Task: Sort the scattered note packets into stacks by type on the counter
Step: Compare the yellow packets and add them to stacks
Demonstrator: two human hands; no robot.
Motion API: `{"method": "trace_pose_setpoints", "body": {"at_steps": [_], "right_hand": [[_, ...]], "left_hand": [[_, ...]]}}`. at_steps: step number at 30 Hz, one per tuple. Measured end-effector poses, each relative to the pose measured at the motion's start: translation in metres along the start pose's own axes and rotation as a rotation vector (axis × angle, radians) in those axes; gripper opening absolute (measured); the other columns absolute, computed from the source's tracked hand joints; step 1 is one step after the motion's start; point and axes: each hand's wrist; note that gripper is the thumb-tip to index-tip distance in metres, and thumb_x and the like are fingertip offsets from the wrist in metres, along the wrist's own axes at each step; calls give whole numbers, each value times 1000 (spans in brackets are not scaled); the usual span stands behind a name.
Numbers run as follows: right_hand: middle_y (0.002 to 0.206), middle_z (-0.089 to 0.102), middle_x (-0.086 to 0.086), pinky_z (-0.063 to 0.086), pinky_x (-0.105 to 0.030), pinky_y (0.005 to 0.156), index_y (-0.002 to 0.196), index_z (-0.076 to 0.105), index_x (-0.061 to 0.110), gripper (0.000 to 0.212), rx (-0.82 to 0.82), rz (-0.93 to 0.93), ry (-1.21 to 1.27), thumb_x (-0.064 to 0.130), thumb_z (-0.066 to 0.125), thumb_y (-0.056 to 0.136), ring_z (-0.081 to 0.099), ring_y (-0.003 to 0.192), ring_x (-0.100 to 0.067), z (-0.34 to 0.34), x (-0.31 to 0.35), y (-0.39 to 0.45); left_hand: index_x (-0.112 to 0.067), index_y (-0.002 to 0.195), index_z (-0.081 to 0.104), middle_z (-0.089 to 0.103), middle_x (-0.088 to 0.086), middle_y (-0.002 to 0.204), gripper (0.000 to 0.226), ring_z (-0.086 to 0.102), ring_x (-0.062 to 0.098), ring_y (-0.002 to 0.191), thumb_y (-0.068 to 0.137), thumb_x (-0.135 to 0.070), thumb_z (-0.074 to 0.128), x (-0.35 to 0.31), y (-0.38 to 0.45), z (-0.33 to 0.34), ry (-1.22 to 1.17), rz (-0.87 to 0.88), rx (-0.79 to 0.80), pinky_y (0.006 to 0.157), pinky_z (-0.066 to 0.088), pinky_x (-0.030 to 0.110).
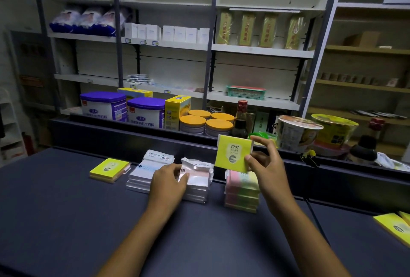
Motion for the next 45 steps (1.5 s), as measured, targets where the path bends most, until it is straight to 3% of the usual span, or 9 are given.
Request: {"method": "trace_pose_setpoints", "body": {"at_steps": [3, 8, 13, 17, 21, 24, 32, 38, 45], "right_hand": [[101, 72, -4, 57, -20, 68, 121, 58, 36, 43, 3, -6, -3, 2, 61, 95, 70, 97, -8, 2, 0, -1], [99, 72, 0, 55, -17, 68, 122, 57, 36, 44, 4, -10, -19, 2, 62, 94, 69, 94, -5, 3, -1, -7], [100, 74, -1, 56, -19, 69, 123, 55, 37, 45, 38, 0, -35, 3, 61, 95, 72, 93, -10, 8, 4, -12], [108, 73, -5, 59, -25, 73, 123, 54, 34, 43, 68, 6, -40, 2, 61, 95, 73, 93, -17, 15, 8, -18], [105, 73, 1, 56, -19, 68, 121, 56, 32, 41, 72, -7, -8, 2, 61, 95, 73, 92, -11, 31, 17, -22], [98, 74, 2, 57, -21, 69, 121, 56, 32, 39, 86, -4, 16, 3, 61, 95, 72, 91, -9, 52, 21, -26], [94, 72, -4, 60, -31, 76, 106, 63, 33, 33, 125, -33, -12, 3, 61, 95, 71, 89, -17, 130, 25, -28], [91, 72, 2, 55, -22, 67, 103, 68, 28, 28, 117, -21, -13, 3, 62, 94, 69, 85, -7, 198, 21, -24], [98, 72, 4, 60, -29, 77, 104, 67, 30, 26, 103, 0, -63, 6, 62, 95, 71, 95, -12, 263, 14, -14]], "left_hand": [[-14, 111, 73, 62, 6, 111, 28, 58, 22, 106, 86, -27, 70, 3, 2, 0, 65, -11, 24, 96, 43, 29], [-14, 118, 69, 57, 6, 114, 31, 60, 22, 104, 90, -26, 66, 0, -2, 0, 65, -17, 43, 95, 45, 29], [-21, 113, 64, 53, -3, 111, 21, 56, 16, 106, 92, -25, 62, -7, -13, -12, 79, 179, -8, 88, 51, 38], [-24, 109, 63, 55, -6, 107, 20, 54, 14, 105, 92, -33, 62, -3, -13, -37, 199, 328, -9, 83, 51, 35], [-29, 115, 58, 57, -8, 115, 27, 51, 15, 110, 94, -44, 53, 11, -5, -66, 493, 377, 51, 82, 42, 29], [-28, 118, 55, 55, -5, 116, 30, 51, 16, 108, 95, -46, 49, 24, 4, -89, 614, 387, 71, 82, 41, 29], [-29, 113, 56, 55, -7, 111, 25, 52, 14, 104, 94, -44, 49, 74, 29, -141, 618, 387, 80, 81, 43, 27], [-30, 115, 55, 55, -9, 114, 25, 51, 12, 105, 96, -45, 48, 123, 63, -178, 596, 378, 109, 81, 44, 25], [-29, 114, 56, 57, -8, 113, 24, 52, 11, 104, 95, -43, 50, 175, 106, -199, 558, 370, 117, 79, 44, 25]]}}
Point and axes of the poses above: each hand's wrist, its own y-axis towards the middle knuckle, its own z-axis out of the palm, x = y × z
